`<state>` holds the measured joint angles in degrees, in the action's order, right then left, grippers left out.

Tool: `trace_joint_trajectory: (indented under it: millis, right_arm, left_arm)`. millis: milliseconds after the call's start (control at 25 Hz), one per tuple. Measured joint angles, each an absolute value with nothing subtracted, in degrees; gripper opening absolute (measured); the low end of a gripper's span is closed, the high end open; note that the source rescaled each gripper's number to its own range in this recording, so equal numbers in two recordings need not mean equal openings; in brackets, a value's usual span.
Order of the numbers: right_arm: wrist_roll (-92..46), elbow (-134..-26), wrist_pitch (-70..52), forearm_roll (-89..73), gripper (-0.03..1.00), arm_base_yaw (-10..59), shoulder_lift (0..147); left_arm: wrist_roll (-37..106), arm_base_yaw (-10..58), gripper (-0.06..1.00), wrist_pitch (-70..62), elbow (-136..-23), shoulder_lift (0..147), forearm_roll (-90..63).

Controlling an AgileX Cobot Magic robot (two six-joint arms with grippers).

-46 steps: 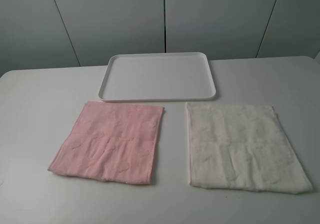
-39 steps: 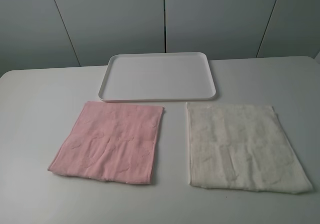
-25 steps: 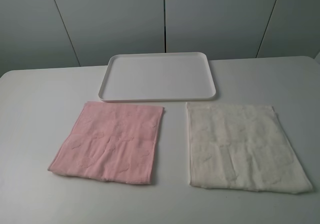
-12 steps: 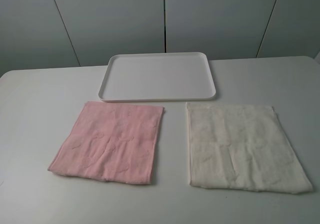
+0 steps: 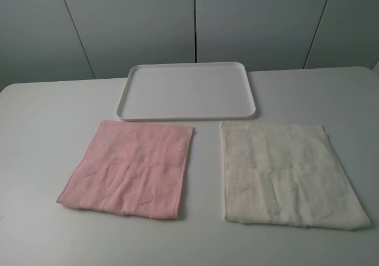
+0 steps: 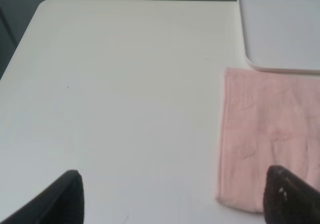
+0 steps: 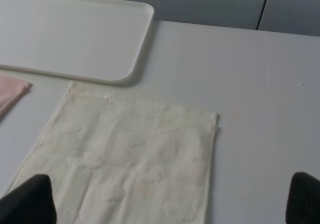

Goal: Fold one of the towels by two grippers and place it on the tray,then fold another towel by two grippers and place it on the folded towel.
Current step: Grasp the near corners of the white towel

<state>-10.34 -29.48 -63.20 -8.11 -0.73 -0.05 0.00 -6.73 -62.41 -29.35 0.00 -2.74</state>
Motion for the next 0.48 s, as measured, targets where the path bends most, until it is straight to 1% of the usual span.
trace_joint_trajectory:
  millis: [320,480]
  right_arm:
    - [-10.34,-29.48,-63.20,-8.83,1.00,-0.73,-0.05]
    - [-10.34,-29.48,-63.20,-9.60,1.00,-0.73,-0.05]
  left_arm:
    - [3.69,-6.73,0.93,-62.41,-29.35,0.26,-3.67]
    - [7.09,-6.73,0.93,-62.15,-29.35,4.99,-7.77]
